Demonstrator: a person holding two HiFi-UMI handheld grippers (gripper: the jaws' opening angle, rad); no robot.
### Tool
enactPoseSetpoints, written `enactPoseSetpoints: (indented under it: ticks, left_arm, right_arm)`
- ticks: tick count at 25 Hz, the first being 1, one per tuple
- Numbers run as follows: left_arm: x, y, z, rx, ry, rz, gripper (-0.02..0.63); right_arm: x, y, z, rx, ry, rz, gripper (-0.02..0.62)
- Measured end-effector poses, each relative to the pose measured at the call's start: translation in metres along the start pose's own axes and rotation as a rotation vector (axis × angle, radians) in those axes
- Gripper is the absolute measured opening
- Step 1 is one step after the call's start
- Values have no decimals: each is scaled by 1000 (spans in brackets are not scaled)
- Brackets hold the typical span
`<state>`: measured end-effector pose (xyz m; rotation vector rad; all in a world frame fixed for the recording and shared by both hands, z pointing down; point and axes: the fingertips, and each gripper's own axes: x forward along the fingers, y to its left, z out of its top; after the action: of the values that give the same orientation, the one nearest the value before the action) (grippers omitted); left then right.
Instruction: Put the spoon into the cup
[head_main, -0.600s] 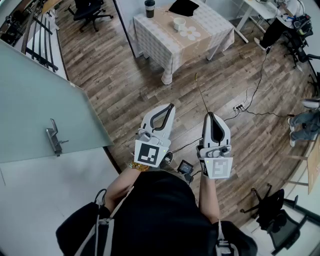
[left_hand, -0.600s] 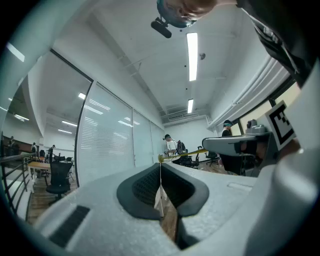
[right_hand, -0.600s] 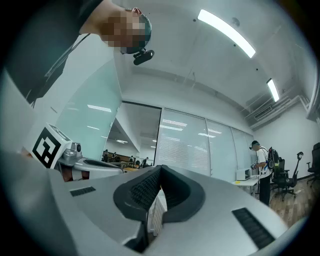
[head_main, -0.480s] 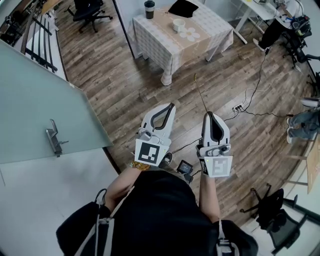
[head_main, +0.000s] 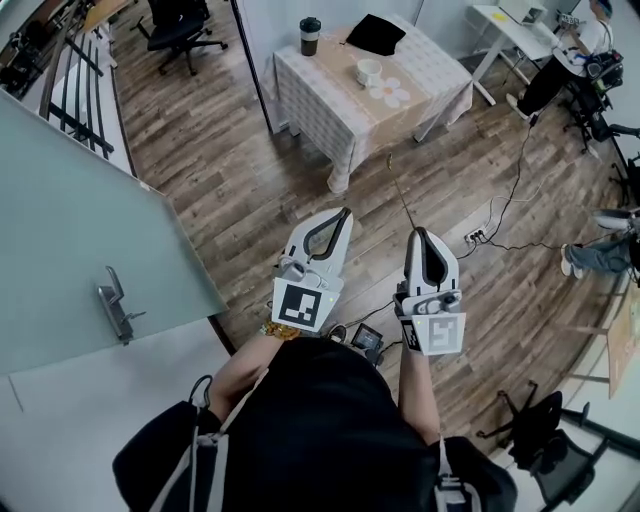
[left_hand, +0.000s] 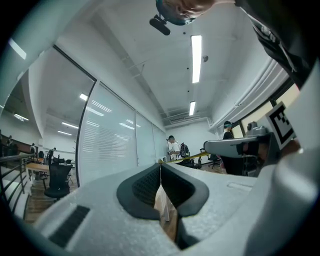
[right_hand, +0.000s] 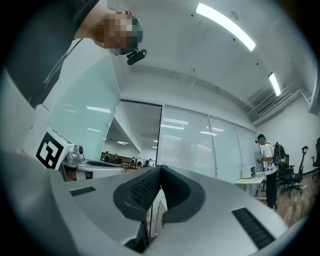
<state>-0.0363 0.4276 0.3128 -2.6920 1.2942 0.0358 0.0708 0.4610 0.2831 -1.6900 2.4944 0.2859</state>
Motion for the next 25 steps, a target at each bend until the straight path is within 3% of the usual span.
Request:
enactPoseSetpoints:
  ticks: [7, 12, 18, 25]
  left_arm:
    - [31, 56, -10, -28, -15, -23, 18]
    - [67, 83, -25, -25, 1, -26, 18]
    - [130, 102, -45, -11, 43, -15, 18]
    - [231, 113, -62, 33, 95, 50, 18]
  right_arm:
    - [59, -1, -4, -41, 7, -30, 6]
    - [95, -24, -16, -38, 9, -56, 6]
    - [139, -84, -40, -13, 8, -79, 6]
    - [205, -183, -69, 33, -28, -32, 6]
